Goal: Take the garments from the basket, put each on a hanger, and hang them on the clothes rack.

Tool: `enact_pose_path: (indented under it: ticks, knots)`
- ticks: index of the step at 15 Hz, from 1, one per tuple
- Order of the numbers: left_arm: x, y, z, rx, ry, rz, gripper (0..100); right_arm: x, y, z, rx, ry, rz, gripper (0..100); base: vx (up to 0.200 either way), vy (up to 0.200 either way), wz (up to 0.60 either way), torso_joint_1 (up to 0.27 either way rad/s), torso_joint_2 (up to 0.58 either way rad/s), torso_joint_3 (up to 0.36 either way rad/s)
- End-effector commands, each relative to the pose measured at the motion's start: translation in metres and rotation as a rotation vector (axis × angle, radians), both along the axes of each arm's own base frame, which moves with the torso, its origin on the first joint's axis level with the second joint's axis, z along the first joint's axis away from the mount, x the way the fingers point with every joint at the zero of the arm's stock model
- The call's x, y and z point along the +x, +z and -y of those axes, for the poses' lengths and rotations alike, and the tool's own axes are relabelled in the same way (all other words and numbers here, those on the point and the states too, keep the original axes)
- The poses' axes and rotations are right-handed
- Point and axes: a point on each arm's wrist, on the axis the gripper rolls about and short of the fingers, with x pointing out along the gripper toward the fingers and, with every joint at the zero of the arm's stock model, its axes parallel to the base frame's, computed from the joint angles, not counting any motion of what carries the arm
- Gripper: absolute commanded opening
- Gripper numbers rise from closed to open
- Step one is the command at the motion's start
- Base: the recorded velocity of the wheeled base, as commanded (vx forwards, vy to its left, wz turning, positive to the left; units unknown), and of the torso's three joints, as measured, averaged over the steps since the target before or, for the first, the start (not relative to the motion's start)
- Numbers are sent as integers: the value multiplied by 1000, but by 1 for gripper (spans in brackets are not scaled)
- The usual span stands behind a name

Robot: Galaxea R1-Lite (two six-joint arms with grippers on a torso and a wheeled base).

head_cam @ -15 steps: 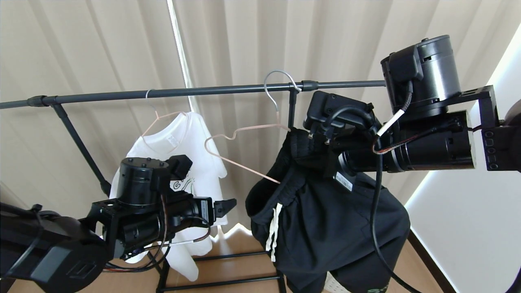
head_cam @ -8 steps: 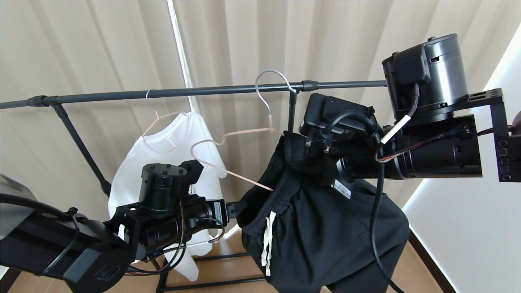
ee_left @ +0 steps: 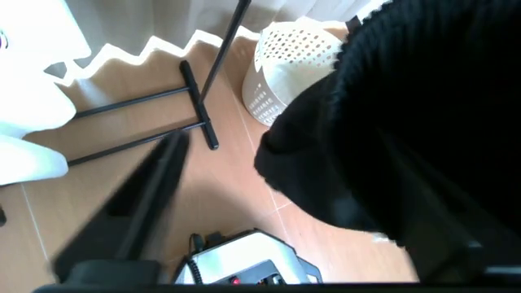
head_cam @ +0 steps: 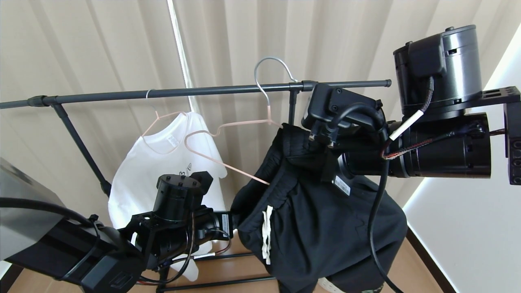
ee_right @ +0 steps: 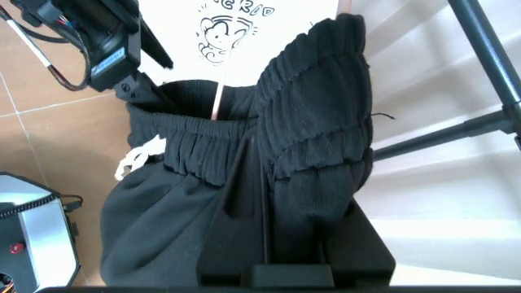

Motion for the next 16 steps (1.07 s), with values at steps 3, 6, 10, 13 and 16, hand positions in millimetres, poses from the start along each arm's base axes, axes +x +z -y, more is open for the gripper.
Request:
enact_pose_path:
  ticks: [3, 6, 10, 13, 16]
  knots:
    - [4, 1, -3, -7, 16, 14, 0, -7, -1, 8, -2, 0, -6, 0, 0, 0, 0, 0, 0, 0]
    - [10, 11, -14, -14, 58, 65, 0, -13, -8, 19, -14, -12, -26, 0, 0, 0, 0, 0, 0, 0]
    - [15, 29, -34, -13, 105, 134, 0, -4, -41, 48, 61, 19, -109, 0, 0, 0, 0, 0, 0, 0]
    - [19, 31, -42, 7, 119, 154, 0, -1, -68, 62, 119, 29, -89, 0, 0, 0, 0, 0, 0, 0]
    - [23, 35, -45, 10, 130, 181, 0, -11, -99, 72, 164, 79, -113, 0, 0, 0, 0, 0, 0, 0]
